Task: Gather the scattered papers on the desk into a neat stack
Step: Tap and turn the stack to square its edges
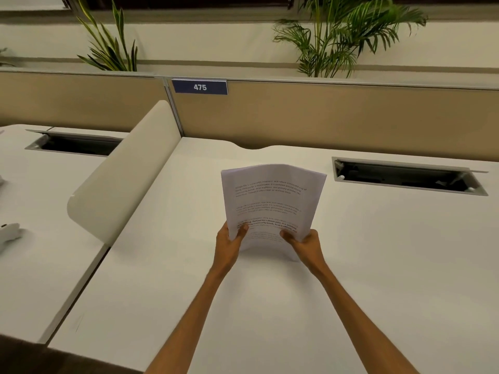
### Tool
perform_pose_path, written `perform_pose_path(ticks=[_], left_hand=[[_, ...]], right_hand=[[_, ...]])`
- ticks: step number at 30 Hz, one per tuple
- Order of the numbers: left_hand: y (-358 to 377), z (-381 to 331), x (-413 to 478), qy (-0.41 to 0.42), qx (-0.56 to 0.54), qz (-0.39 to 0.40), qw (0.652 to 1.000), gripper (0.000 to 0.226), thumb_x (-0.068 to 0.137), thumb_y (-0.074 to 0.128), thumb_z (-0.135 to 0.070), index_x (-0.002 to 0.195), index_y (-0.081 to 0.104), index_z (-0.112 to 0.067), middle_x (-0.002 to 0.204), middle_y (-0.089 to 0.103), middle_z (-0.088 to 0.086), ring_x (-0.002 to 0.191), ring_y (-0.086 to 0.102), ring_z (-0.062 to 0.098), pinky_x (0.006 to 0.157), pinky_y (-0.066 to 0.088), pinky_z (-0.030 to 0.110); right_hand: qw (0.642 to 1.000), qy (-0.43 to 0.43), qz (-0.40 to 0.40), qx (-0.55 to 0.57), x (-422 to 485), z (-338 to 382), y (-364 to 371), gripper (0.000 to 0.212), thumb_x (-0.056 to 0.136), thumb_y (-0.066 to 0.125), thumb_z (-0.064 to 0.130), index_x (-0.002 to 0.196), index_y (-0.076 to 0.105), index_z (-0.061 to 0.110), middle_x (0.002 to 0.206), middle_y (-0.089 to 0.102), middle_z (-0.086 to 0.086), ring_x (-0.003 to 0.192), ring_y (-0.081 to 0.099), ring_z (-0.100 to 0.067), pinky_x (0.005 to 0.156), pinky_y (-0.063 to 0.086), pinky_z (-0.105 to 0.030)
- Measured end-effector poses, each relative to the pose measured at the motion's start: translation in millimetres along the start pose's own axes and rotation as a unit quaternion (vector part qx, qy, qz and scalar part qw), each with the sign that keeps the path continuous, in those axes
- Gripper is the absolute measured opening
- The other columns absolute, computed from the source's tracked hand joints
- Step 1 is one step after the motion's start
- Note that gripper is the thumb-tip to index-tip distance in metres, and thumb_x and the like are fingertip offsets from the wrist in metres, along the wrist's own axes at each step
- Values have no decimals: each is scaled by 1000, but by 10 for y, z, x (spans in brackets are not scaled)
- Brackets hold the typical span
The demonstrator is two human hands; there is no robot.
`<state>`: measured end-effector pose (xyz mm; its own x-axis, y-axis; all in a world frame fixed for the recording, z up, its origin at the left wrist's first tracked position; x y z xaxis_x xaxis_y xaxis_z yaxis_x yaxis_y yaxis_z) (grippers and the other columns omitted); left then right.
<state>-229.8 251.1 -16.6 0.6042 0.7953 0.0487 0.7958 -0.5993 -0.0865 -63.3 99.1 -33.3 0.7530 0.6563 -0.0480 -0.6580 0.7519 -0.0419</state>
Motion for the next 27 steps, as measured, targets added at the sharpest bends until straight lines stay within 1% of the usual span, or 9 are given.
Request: perform_pose_path(ticks=[4,8,12,14,16,18,20,21,27], left_hand=[[51,37,-67,-1,4,-11,1000,37,101,55,-20,137,51,-18,124,66,-2,107,67,10,77,59,22],[-5,9,-65,-17,5,-25,1000,32,100,57,-19,132,56,-13,121,69,3,106,70,17,80,61,29],[-9,-116,-61,-35,-2,-42,999,33,100,58,-19,131,57,-10,120,70,4,105,70,17,83,61,31],[-14,-177,-56,-35,2,-52,998,31,99,58,-18,130,58,-12,118,70,2,102,70,14,79,61,26],[-32,-212,-56,-39,14,-62,997,29,99,58,-17,128,58,-12,117,70,4,101,71,16,76,60,24],[-43,-223,-53,-47,29,-66,996,29,99,58,-15,127,58,-9,119,69,9,103,70,24,79,61,30],[-49,-216,-50,-57,41,-69,995,30,99,59,-14,128,57,-6,121,68,12,104,69,29,84,61,39],[-56,-208,-46,-62,45,-73,994,31,98,60,-14,128,57,-5,121,68,13,103,69,29,84,61,39],[-223,-127,101,-83,69,-114,988,25,97,61,-11,119,52,-3,116,64,10,95,67,23,71,57,22]], right_hand=[[1000,14,2,7,-75,-89,21,14,87,74,27,100,70,32,101,77,8,94,74,-9,71,60,-21],[1000,6,3,24,-50,43,-45,13,92,68,31,105,68,32,99,76,17,94,73,-5,70,59,-19],[999,-30,-25,24,41,318,-72,15,98,58,36,110,62,28,106,72,10,93,71,-5,73,60,-22],[998,-42,-33,21,51,381,-64,20,101,51,37,112,59,22,107,70,5,94,70,-7,74,60,-24],[998,-46,-44,19,33,378,-56,22,103,46,36,113,56,19,105,69,7,90,69,-3,71,59,-20],[996,-45,-70,10,10,358,-58,21,104,44,34,109,57,18,100,67,9,87,67,-5,68,56,-18],[995,-26,-100,5,12,309,-58,21,104,46,31,105,60,15,96,68,5,86,67,-13,70,56,-21],[994,-13,-113,11,20,282,-54,20,104,47,28,103,62,14,94,68,4,86,67,-15,69,56,-22],[990,32,-136,22,188,221,124,18,101,54,18,99,68,6,94,72,-6,79,65,-17,69,51,-23]])
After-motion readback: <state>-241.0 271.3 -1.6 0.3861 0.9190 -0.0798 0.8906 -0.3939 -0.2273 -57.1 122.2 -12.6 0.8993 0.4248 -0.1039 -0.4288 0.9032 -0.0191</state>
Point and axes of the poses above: each hand's wrist, its own x-axis towards the middle knuckle, its own y-axis out of the palm, z = x × y, the point moved 6 cm from there along x, towards the middle knuckle
